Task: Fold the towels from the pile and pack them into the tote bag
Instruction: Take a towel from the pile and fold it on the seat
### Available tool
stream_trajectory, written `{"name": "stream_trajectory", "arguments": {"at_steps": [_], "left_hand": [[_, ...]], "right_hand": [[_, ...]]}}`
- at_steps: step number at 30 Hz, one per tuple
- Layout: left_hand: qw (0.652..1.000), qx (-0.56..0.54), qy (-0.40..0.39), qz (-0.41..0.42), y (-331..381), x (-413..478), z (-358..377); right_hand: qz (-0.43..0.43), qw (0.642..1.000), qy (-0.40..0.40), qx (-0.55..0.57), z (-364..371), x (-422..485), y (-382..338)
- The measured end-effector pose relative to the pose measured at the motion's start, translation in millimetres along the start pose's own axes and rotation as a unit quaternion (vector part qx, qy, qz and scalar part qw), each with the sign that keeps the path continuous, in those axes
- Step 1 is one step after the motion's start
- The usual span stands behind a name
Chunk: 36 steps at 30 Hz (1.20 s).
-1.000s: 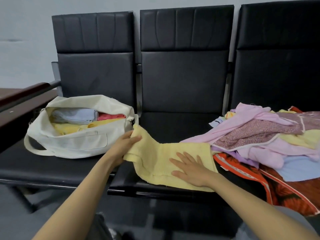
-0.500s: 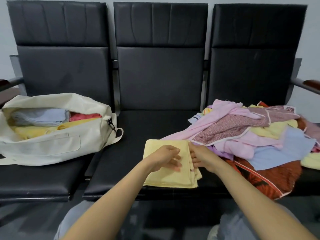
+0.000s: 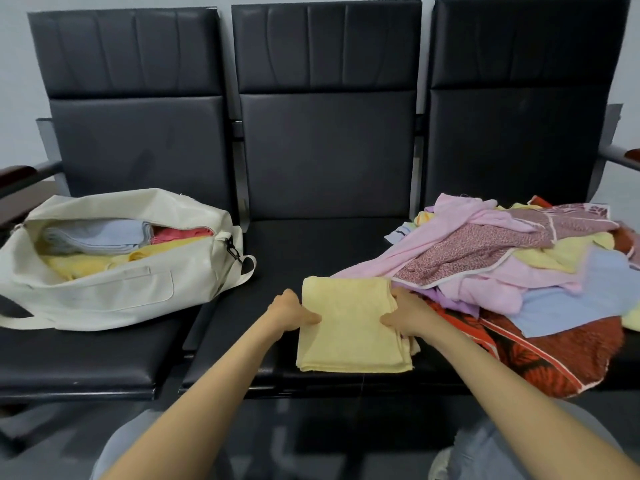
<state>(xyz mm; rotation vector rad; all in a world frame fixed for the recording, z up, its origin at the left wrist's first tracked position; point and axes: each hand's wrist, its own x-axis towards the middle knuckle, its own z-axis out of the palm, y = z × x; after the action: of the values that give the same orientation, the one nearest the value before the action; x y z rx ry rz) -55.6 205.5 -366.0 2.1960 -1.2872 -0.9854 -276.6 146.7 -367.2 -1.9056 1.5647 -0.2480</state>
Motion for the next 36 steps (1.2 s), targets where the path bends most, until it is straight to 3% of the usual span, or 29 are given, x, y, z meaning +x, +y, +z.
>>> {"name": "stream_trajectory", "arguments": {"at_steps": [5, 12, 15, 18, 23, 27, 29, 31, 33, 36], "left_hand": [[0.998, -0.048, -0.028, -0.01, -4.2, -0.5, 5.2], [0.987, -0.126, -0.066, 0.073, 1.9, -12.5, 9.0], [0.962, -0.234, -0.118, 0.075, 5.6, -17.5, 6.1], [0.923, -0.351, -0.141, 0.065, 8.7, -21.8, -2.5], [0.892, -0.442, -0.042, 0.087, 9.1, -23.2, -26.4], [0.884, -0.427, -0.038, 0.185, 8.4, -29.3, -36.7], [0.899, -0.38, -0.028, 0.218, 6.9, -31.7, -41.2], [0.917, -0.322, -0.019, 0.235, 3.9, -31.6, -46.0], [0.936, -0.247, -0.002, 0.251, 2.3, -33.0, -47.6], [0.95, -0.172, 0.054, 0.257, 2.2, -34.4, -42.0]], "right_hand": [[0.054, 0.991, 0.006, -0.12, 3.1, 6.2, 4.1], [0.05, 0.99, -0.019, -0.131, 1.3, 0.6, -8.8], [0.013, 0.999, -0.017, -0.026, 5.6, 3.2, -5.7], [-0.014, 0.988, -0.009, 0.154, 0.4, 1.9, -3.7], [-0.052, 0.874, -0.026, 0.482, -21.1, -1.8, -13.0], [-0.139, 0.848, -0.059, 0.508, -30.5, -16.8, -27.1], [-0.158, 0.858, -0.067, 0.484, -33.5, -18.8, -27.9], [-0.187, 0.901, -0.06, 0.388, -35.7, -20.6, -29.0], [-0.205, 0.938, -0.034, 0.279, -35.2, -20.7, -30.8], [-0.215, 0.958, 0.025, 0.19, -29.6, -20.4, -32.5]]}}
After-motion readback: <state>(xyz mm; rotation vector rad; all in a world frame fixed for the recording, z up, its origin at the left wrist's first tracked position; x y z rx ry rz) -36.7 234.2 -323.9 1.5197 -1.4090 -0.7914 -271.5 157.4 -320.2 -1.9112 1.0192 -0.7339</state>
